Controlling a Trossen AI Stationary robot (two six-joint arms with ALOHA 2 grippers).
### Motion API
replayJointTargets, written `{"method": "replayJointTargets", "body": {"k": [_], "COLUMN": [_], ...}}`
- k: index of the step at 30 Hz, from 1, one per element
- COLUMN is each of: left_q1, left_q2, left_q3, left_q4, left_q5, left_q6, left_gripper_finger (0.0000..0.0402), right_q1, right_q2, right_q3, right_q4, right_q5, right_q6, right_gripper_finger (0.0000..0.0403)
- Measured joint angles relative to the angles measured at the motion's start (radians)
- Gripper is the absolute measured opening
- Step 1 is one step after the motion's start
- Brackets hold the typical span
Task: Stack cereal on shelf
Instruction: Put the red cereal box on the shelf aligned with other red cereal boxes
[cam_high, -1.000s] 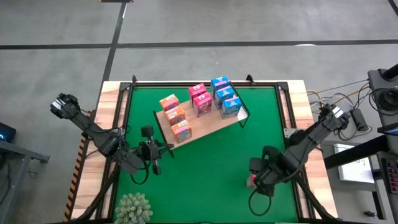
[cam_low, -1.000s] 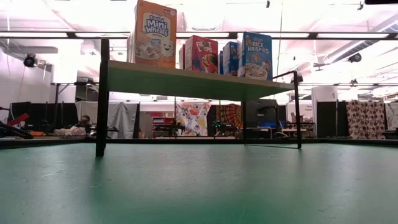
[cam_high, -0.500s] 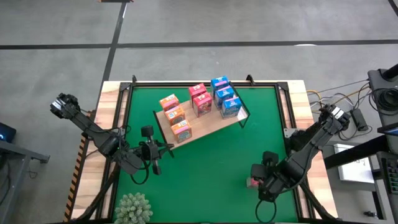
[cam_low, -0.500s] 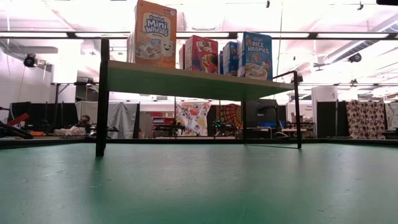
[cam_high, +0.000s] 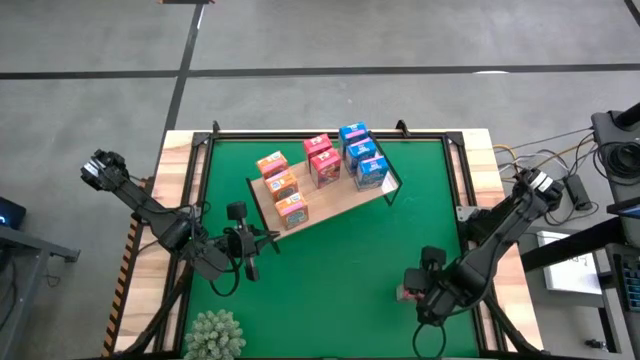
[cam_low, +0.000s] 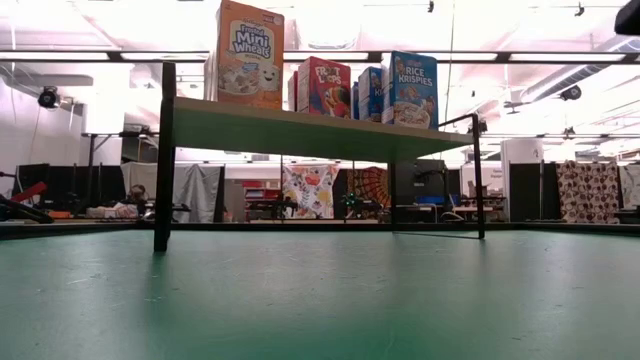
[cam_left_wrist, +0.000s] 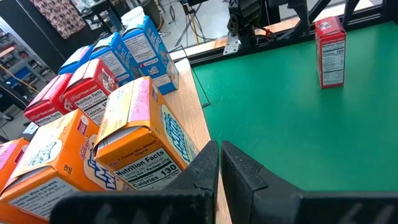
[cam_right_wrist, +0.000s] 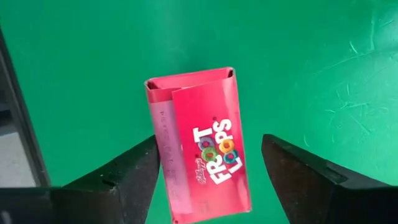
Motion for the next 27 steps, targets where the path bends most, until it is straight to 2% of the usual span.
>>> {"method": "replayJointTargets", "body": {"k": [14,21,27], "left_q1": [0.000,0.000,0.000], "left_q2": [0.000,0.000,0.000], "left_q3": [0.000,0.000,0.000], "left_q4": [0.000,0.000,0.000], "left_q5": [0.000,0.000,0.000], "left_q6": [-0.007,-0.007,-0.007], "left_gripper_finger": [0.0001,0.0001,0.0001], "right_q1": [0.000,-0.018,-0.098], "right_q2": [0.000,-0.004,-0.004], "right_q3": [-0.015,0.045,0.141], "right_q4": [0.027,0.023,0.011], "right_q5": [-0.001,0.010,0.120], "right_q6": [-0.025,-0.112,-0.306], "right_gripper_finger": [0.0149,0.0135,0.0135]}}
